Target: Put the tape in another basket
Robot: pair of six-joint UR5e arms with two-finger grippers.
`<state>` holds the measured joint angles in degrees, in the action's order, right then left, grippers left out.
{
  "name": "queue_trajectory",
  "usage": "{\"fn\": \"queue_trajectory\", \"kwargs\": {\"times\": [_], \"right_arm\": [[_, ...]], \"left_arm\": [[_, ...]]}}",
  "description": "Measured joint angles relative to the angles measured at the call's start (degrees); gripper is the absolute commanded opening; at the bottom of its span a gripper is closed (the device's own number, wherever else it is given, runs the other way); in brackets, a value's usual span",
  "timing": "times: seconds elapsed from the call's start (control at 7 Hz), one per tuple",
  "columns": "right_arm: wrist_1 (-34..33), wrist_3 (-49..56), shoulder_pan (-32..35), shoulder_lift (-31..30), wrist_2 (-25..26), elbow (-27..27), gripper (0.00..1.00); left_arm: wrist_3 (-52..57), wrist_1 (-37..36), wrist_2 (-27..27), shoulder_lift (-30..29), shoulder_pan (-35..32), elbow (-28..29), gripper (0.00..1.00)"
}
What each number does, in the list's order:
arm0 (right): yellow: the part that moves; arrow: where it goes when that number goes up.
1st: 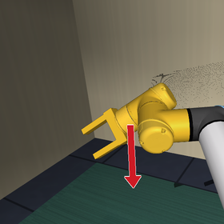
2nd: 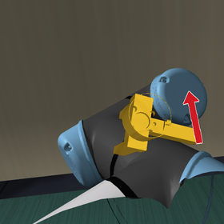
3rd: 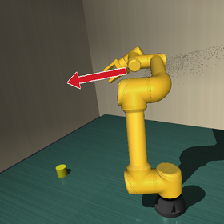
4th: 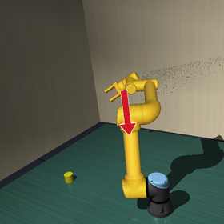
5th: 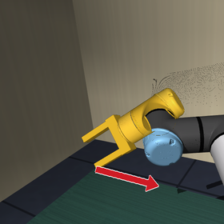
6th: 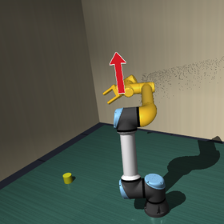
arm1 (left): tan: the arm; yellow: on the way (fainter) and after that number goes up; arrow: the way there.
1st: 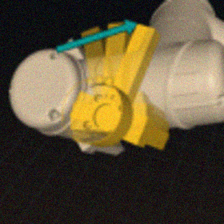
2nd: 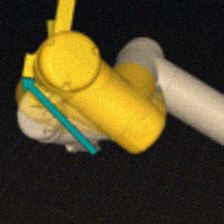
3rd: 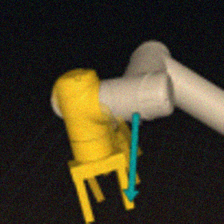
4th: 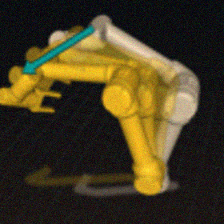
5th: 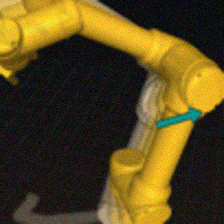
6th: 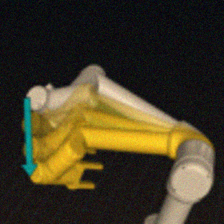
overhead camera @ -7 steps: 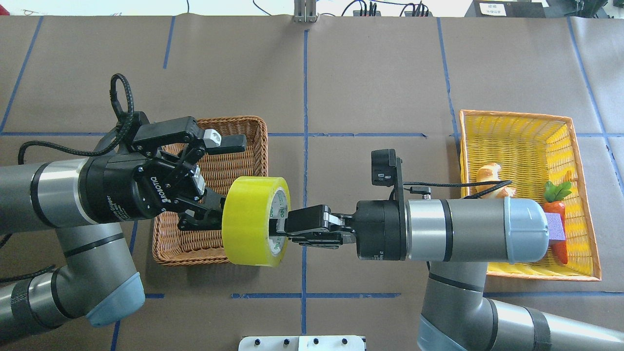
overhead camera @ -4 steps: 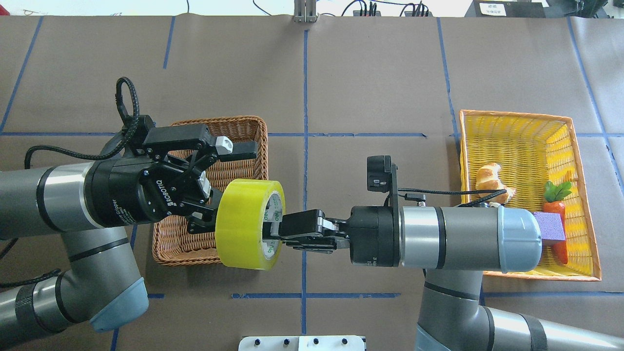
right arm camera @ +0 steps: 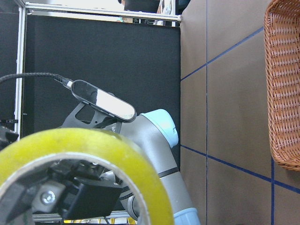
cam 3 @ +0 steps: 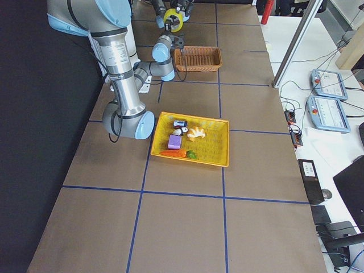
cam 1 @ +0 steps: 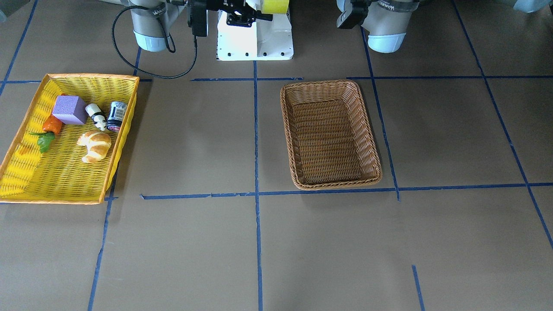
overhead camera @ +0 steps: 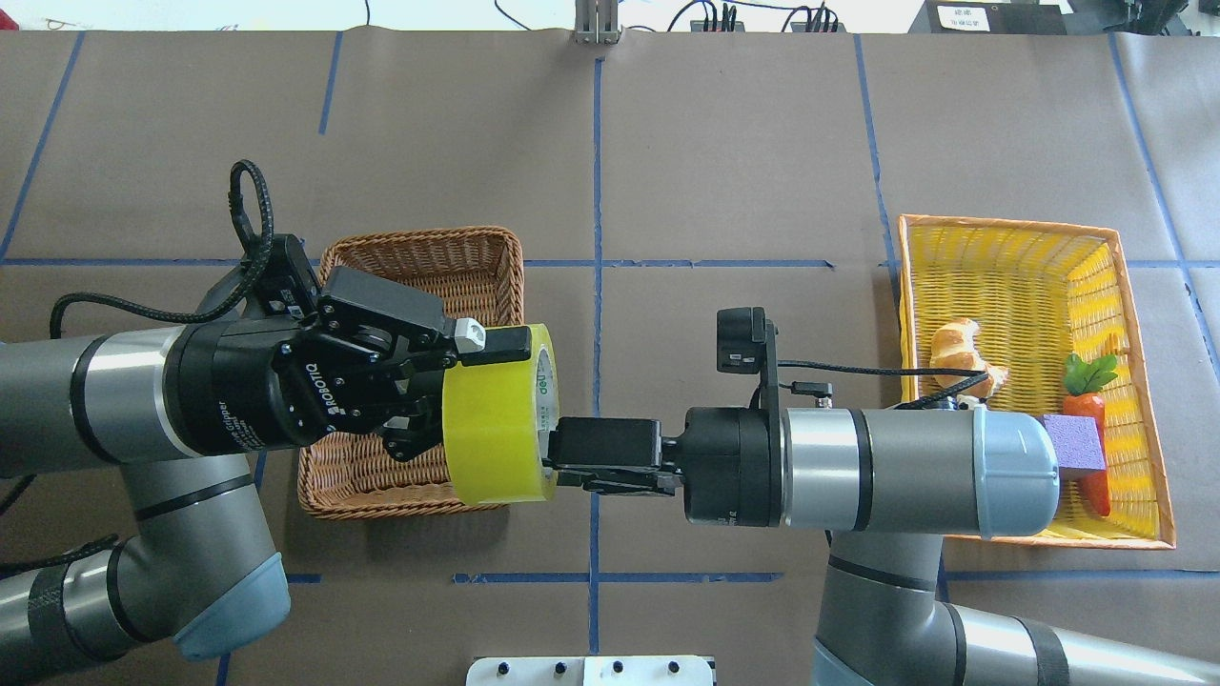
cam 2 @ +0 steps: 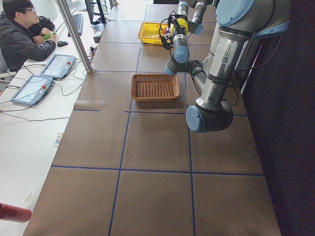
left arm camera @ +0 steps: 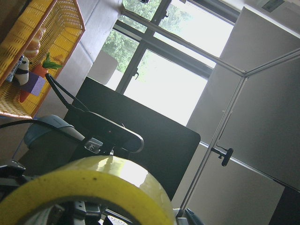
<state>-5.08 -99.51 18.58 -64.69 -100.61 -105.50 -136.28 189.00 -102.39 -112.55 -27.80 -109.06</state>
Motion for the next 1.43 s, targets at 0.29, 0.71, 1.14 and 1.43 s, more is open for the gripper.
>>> {"fn": "queue_trajectory", "kwargs": {"times": [0.29, 0.71, 1.14, 1.43], "right_arm": [[-0.1, 0.55, -0.07, -0.05, -0.06, -0.13, 1.0], [-1.6, 2.48, 3.2, -0.75, -2.63, -0.37, 1.0], [-17.12, 7.37, 21.72, -0.96, -24.08, -0.54, 1.0], [-29.67, 15.49, 30.79, -1.91, -33.02, -0.69, 1.0]], "left_arm": [[0.06, -0.11, -0.19, 0.43, -0.21, -0.44, 0.0], [0.67, 0.0, -5.17, 4.74, -5.88, -1.67, 0.0], [5.42, -9.82, -15.24, 5.26, -11.67, -0.82, 0.0], [16.84, -25.84, -21.45, 4.44, -12.7, -1.41, 0.0]]}}
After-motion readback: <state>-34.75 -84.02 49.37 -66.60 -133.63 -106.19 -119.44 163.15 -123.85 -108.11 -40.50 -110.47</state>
